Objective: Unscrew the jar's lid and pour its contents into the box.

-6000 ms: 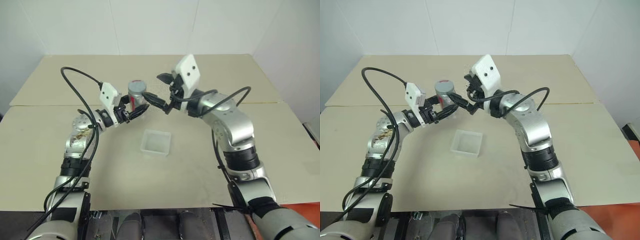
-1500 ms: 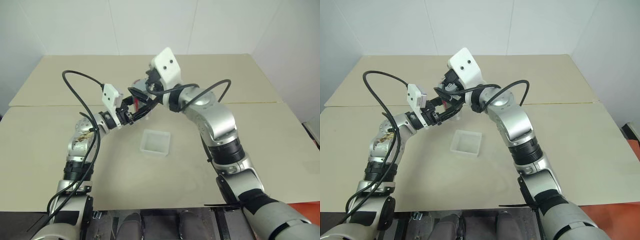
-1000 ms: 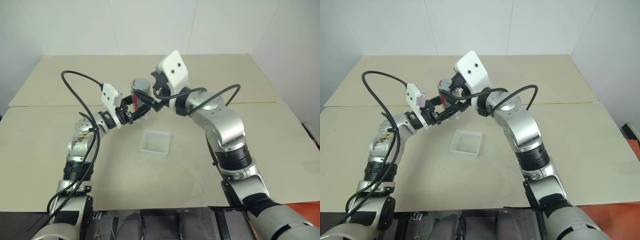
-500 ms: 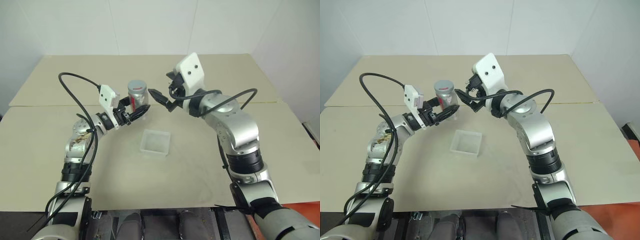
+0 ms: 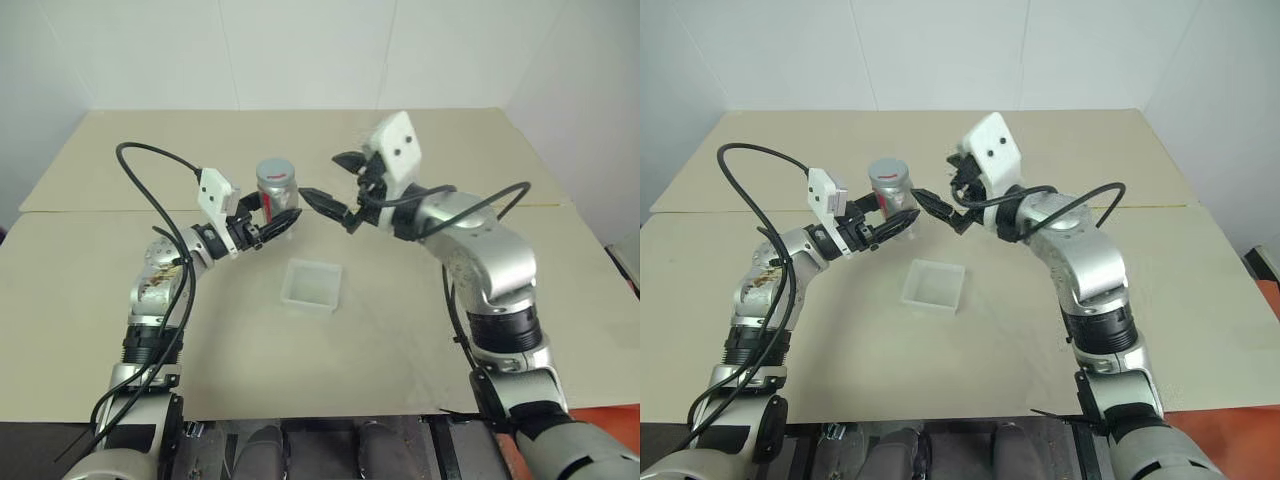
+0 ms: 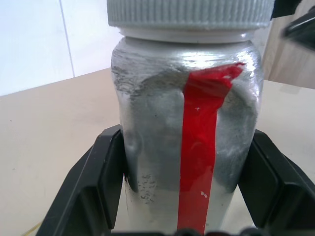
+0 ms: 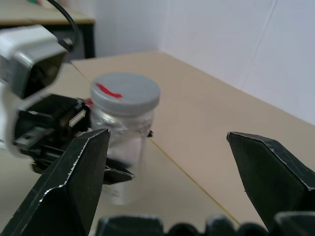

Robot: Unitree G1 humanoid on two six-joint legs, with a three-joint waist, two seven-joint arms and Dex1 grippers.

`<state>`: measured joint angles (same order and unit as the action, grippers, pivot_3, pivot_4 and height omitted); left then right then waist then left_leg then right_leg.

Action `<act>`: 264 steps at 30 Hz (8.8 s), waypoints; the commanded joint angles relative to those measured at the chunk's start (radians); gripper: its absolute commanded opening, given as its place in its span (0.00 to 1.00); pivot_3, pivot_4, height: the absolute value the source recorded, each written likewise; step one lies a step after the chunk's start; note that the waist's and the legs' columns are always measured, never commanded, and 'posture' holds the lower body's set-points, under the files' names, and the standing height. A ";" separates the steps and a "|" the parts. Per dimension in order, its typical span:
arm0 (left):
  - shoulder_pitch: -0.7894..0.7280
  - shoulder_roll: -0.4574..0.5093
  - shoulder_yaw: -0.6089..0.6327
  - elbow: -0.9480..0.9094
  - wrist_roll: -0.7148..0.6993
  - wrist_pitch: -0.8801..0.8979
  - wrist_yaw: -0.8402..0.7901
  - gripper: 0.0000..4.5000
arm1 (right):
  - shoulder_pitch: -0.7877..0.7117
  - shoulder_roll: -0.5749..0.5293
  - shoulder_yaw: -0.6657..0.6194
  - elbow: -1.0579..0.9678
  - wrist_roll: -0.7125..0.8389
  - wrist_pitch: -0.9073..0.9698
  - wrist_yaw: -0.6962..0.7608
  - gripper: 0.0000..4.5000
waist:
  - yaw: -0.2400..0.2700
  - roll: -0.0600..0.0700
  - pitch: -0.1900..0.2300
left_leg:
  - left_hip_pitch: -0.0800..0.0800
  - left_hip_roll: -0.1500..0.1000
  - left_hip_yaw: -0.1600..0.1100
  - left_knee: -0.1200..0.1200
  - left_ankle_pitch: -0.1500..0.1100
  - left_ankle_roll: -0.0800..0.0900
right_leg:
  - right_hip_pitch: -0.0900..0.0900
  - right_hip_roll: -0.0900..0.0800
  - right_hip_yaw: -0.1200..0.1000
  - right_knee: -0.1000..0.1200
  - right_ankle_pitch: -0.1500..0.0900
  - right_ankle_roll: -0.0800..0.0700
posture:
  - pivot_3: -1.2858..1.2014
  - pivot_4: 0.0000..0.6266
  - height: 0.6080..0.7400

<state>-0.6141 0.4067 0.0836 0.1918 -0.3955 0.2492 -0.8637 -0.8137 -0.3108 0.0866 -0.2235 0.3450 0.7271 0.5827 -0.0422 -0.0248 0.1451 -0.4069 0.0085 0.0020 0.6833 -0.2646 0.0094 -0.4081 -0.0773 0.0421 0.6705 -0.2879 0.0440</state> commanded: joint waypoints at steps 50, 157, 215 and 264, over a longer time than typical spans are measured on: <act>0.006 -0.009 0.005 -0.060 -0.028 -0.040 -0.070 0.64 | -0.186 0.124 0.059 0.204 -0.048 -0.085 0.049 0.61 | -0.001 0.000 0.000 | 0.000 0.000 0.000 0.000 0.000 0.000 | 0.000 0.000 0.000 0.001 0.000 0.000 | 0.52 0.24 1.00; -0.055 0.219 -0.078 0.053 0.185 -0.316 -0.205 0.64 | 0.467 -0.447 -0.151 -0.143 0.078 -0.201 0.319 0.99 | 0.019 0.000 0.000 | 0.002 0.000 0.001 -0.001 -0.001 0.002 | 0.005 0.001 0.000 -0.007 0.000 0.000 | 0.52 0.24 1.00; -0.587 0.353 -0.839 0.238 1.734 -1.233 1.136 0.64 | 0.299 -0.584 -0.085 -0.103 0.106 -0.233 0.553 0.99 | 0.059 -0.002 0.001 | -0.004 -0.002 0.002 0.007 -0.003 0.004 | 0.002 -0.001 0.000 -0.005 0.000 0.001 | 0.52 0.24 1.00; -0.710 0.288 -0.852 0.415 1.827 -1.350 1.101 0.64 | 0.310 -0.579 -0.118 -0.140 0.143 -0.212 0.517 0.99 | 0.057 -0.002 0.001 | -0.007 -0.007 -0.004 0.013 -0.004 0.008 | 0.002 -0.001 0.000 -0.005 0.002 0.004 | 0.52 0.24 1.00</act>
<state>-1.2920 0.6966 -0.7518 0.6144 1.3933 -1.1407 0.2001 -0.4921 -0.8902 0.0045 -0.3335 0.4582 0.5110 1.1064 0.0147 -0.0263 0.1460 -0.4141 0.0018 -0.0018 0.6960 -0.2691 0.0172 -0.4059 -0.0781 0.0420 0.6653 -0.2861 0.0478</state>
